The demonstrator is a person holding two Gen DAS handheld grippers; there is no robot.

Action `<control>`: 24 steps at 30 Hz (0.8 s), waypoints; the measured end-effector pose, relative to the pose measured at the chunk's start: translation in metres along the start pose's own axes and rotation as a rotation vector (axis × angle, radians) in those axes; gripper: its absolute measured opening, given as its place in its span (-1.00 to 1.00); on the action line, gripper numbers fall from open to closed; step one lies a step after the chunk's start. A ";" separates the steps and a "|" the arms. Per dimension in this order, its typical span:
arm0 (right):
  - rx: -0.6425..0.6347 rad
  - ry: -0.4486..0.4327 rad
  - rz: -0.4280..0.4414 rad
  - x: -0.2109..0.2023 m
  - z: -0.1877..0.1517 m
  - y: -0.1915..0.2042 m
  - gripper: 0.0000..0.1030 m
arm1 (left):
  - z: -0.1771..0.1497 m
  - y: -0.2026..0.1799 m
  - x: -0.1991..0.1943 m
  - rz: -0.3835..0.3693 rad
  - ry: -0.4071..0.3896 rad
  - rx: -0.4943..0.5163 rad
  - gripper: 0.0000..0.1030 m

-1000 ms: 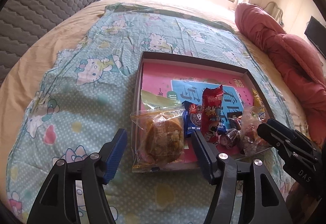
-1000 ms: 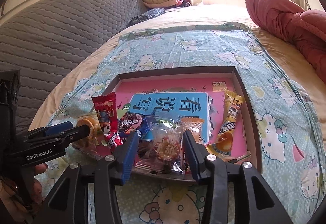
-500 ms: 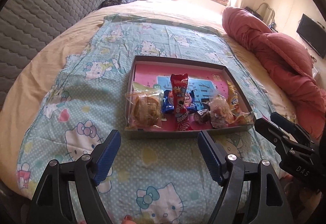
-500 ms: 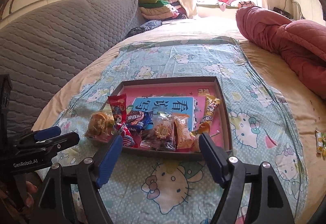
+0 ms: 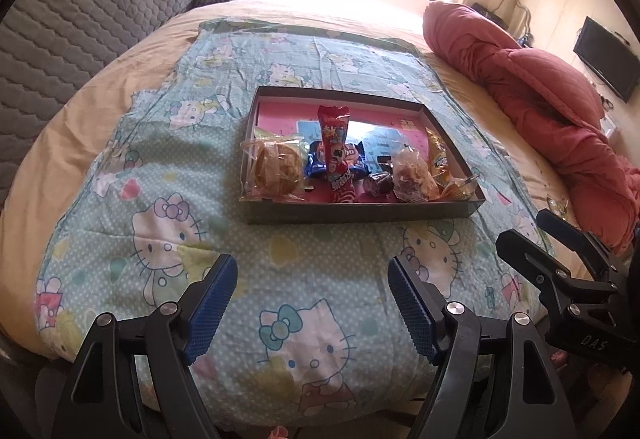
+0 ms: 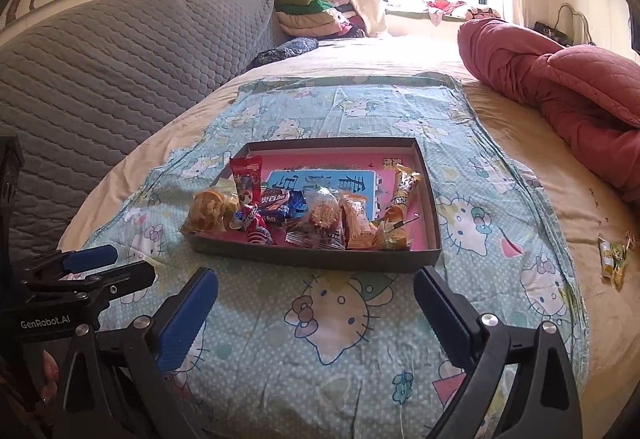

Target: Organize snacks

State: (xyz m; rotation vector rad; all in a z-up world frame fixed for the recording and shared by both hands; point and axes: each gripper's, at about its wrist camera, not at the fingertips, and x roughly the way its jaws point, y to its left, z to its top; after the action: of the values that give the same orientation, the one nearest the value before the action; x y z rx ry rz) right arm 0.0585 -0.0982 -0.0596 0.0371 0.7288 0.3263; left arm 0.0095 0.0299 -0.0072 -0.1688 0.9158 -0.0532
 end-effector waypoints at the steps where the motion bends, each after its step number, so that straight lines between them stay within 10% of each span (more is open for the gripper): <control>1: -0.002 -0.006 -0.008 -0.002 0.000 0.001 0.93 | -0.002 0.000 -0.001 -0.007 0.001 -0.003 0.53; 24: -0.012 0.011 -0.033 -0.003 -0.007 0.007 0.96 | -0.006 -0.003 -0.001 0.015 -0.002 0.017 0.53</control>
State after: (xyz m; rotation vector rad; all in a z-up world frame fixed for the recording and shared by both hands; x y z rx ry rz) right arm 0.0498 -0.0932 -0.0614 0.0116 0.7376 0.2993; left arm 0.0041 0.0267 -0.0095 -0.1457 0.9145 -0.0468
